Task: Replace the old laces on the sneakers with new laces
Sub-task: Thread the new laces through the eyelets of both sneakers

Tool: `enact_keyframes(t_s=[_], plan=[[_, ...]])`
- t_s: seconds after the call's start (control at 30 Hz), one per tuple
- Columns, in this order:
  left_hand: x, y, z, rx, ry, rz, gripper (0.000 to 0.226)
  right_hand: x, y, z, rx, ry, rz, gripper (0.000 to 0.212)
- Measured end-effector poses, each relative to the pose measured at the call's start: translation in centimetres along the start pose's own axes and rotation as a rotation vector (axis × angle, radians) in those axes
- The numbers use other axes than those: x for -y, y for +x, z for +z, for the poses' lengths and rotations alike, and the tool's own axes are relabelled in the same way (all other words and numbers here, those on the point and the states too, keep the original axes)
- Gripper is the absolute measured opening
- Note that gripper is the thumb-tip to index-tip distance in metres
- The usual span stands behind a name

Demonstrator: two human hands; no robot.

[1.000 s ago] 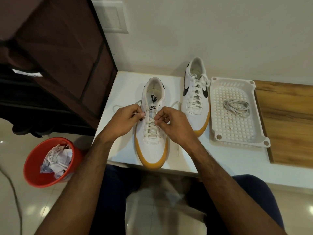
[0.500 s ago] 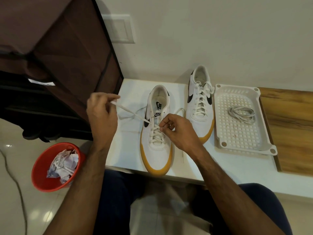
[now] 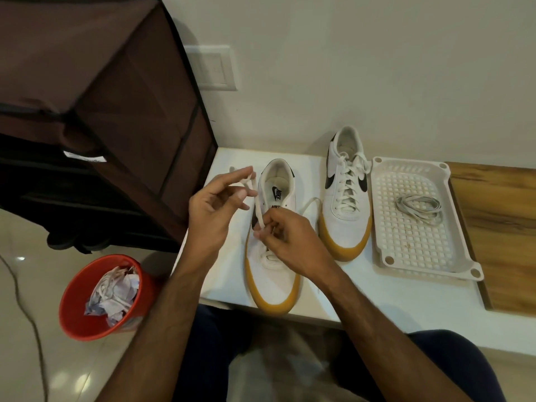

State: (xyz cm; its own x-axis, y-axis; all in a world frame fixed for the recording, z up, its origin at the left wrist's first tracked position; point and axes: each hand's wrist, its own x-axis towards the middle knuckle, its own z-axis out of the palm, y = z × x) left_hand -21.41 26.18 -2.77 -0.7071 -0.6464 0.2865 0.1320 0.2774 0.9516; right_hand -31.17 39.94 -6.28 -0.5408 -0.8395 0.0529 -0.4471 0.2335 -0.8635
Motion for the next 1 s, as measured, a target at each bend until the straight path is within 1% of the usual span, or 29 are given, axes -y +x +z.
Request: enact_keyframes(t_s=[0.03,0.1,0.2,0.23,0.3,0.4,0.53,0.6,0.73,0.83,0.9,1.0], plan=[[0.2,0.1,-0.2,-0.012,-0.021,-0.021,0.032,-0.1,-0.1,-0.2,-0.008,0.0,0.002,0.01],[0.6,0.1,-0.6,-0.094,-0.005,-0.06,0.03,-0.1,-0.2,-0.6,-0.054,-0.01,-0.022,0.012],[1.5,0.2,-1.0,-0.319,0.056,-0.119,0.018,0.0,-0.3,-0.9,-0.136,0.021,-0.062,0.008],[1.8,0.3,-1.2,-0.377,0.045,-0.139,0.017,0.1,-0.3,-0.9,-0.136,0.046,-0.079,0.008],[2.2,0.5,-1.7,-0.424,-0.003,-0.163,0.019,0.4,-0.5,-1.0,-0.11,0.082,-0.129,0.011],[2.5,0.5,-2.0,-0.432,-0.118,-0.176,0.023,0.8,-0.7,-1.3,-0.022,0.15,-0.156,0.008],[2.6,0.5,-1.8,-0.404,-0.166,-0.202,0.027,1.3,-1.1,-1.7,0.148,0.311,-0.044,0.007],[2.6,0.5,-1.6,-0.392,-0.167,-0.204,0.028,1.9,-1.3,-1.6,0.206,0.349,-0.036,0.007],[2.4,0.5,-1.3,-0.342,-0.17,-0.191,0.031,3.2,-1.9,-1.6,0.265,0.368,-0.076,0.01],[2.4,0.6,-1.2,-0.322,-0.234,-0.196,0.037,3.2,-2.1,-2.0,0.3,0.385,-0.081,0.011],[2.4,0.7,-1.2,-0.336,-0.303,-0.223,0.039,2.4,-2.2,-2.2,0.381,0.301,-0.032,0.012],[2.6,1.0,-1.6,-0.395,-0.381,-0.265,0.037,0.3,-2.2,-1.6,0.562,-0.077,-0.04,0.011]])
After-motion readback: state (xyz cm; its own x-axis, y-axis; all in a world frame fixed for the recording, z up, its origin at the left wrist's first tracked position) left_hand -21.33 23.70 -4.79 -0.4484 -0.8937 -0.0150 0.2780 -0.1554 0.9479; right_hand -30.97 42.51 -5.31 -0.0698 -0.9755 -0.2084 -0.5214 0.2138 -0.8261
